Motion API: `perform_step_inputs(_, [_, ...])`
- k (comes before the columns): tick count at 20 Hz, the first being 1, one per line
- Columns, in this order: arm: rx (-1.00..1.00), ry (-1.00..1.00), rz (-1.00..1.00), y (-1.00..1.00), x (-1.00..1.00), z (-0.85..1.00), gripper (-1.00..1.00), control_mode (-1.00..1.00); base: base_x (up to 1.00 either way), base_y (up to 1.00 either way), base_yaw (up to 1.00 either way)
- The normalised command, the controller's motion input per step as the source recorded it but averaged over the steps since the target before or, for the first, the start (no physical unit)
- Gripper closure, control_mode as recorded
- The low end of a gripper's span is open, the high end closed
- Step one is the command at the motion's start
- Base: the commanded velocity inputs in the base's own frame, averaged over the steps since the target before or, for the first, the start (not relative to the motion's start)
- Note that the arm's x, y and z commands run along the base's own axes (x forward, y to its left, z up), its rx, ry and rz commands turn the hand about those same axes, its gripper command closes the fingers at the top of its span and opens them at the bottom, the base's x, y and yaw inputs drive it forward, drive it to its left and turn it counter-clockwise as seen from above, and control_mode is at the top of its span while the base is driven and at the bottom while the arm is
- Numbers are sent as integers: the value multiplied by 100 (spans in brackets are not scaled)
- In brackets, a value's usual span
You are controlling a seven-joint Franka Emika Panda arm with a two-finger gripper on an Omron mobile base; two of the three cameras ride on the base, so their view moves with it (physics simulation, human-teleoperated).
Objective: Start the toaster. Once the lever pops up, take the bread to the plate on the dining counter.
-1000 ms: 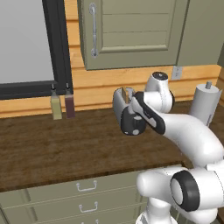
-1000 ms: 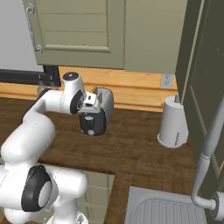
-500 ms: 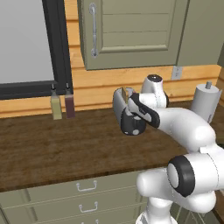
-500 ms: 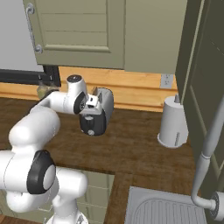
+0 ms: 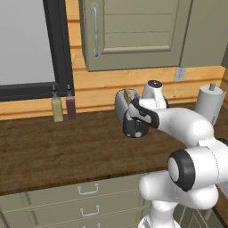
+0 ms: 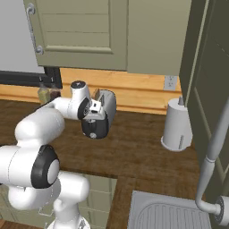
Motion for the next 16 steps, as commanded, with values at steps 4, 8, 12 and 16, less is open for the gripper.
perform_step_inputs(4, [0, 0, 2, 0, 15, -6, 100, -100, 0, 0, 0])
perform_step_inputs(8, [0, 0, 2, 0, 19, -11, 100, -100, 0, 0, 0])
perform_step_inputs(12, [0, 0, 2, 0, 20, -10, 100, -100, 0, 0, 0])
perform_step_inputs(16, [0, 0, 3, 0, 21, -4, 100, -100, 0, 0, 0])
